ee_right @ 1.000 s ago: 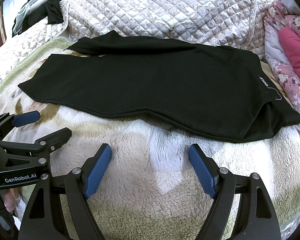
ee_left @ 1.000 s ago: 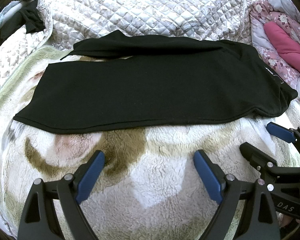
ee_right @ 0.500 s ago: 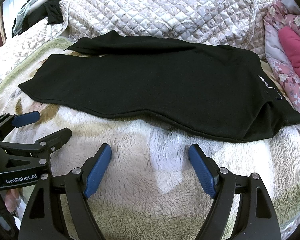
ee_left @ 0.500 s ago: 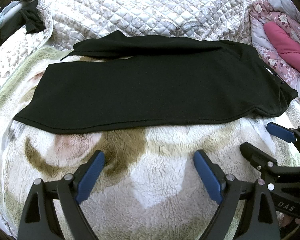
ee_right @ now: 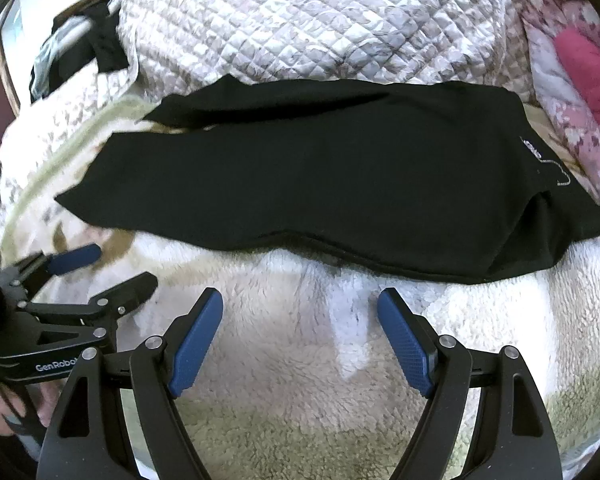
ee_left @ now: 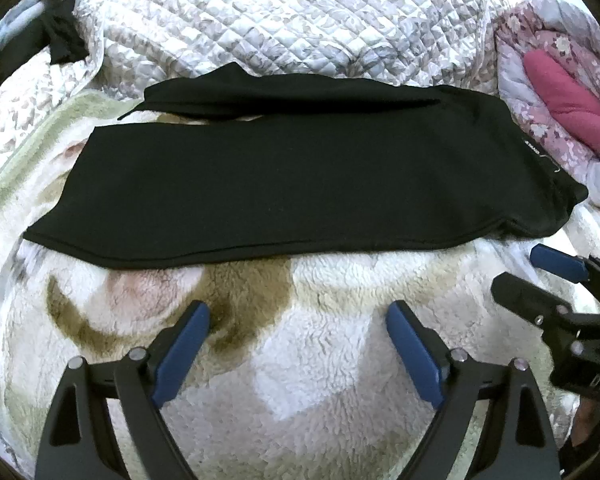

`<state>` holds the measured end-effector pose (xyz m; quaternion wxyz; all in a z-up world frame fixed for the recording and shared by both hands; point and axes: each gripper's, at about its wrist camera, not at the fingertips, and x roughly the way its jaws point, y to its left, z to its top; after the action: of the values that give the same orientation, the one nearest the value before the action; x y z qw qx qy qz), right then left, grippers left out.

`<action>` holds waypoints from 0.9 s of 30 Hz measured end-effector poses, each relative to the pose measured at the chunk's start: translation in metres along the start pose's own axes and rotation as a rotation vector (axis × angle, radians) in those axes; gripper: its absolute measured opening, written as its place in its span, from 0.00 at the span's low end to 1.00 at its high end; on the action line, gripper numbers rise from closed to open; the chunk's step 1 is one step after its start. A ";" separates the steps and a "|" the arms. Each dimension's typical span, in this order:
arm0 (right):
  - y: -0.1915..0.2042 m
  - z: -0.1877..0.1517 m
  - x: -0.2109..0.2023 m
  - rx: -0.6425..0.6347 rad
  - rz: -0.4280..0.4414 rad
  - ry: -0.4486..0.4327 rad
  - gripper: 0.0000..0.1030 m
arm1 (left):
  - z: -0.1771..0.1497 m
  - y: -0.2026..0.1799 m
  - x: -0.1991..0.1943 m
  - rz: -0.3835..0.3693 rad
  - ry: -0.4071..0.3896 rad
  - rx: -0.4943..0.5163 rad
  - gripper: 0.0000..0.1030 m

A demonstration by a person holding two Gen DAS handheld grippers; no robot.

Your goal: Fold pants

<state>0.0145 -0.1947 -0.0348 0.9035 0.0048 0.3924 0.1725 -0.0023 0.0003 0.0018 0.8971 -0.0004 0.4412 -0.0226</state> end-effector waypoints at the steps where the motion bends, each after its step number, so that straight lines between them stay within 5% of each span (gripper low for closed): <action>1: -0.003 0.001 -0.001 0.009 0.001 -0.004 0.77 | 0.001 0.002 -0.001 -0.007 -0.002 -0.004 0.86; 5: -0.020 0.002 -0.011 0.050 -0.022 -0.040 0.77 | 0.004 0.016 -0.005 -0.036 -0.012 -0.059 0.77; 16: -0.098 0.006 -0.016 0.337 -0.011 -0.070 0.77 | 0.015 0.094 0.009 -0.037 -0.012 -0.344 0.75; 24: -0.143 0.021 0.000 0.552 0.036 -0.102 0.77 | 0.028 0.103 0.026 -0.034 -0.031 -0.377 0.75; 26: -0.151 0.023 0.002 0.592 0.029 -0.112 0.66 | 0.033 0.105 0.031 -0.030 -0.038 -0.383 0.71; 27: -0.156 0.025 0.002 0.608 0.018 -0.112 0.51 | 0.033 0.107 0.032 -0.021 -0.040 -0.383 0.68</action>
<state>0.0814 -0.3371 -0.0420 0.8794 0.2877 0.3755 0.0546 0.0476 0.1052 -0.0053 0.8890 -0.1760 0.4196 0.0523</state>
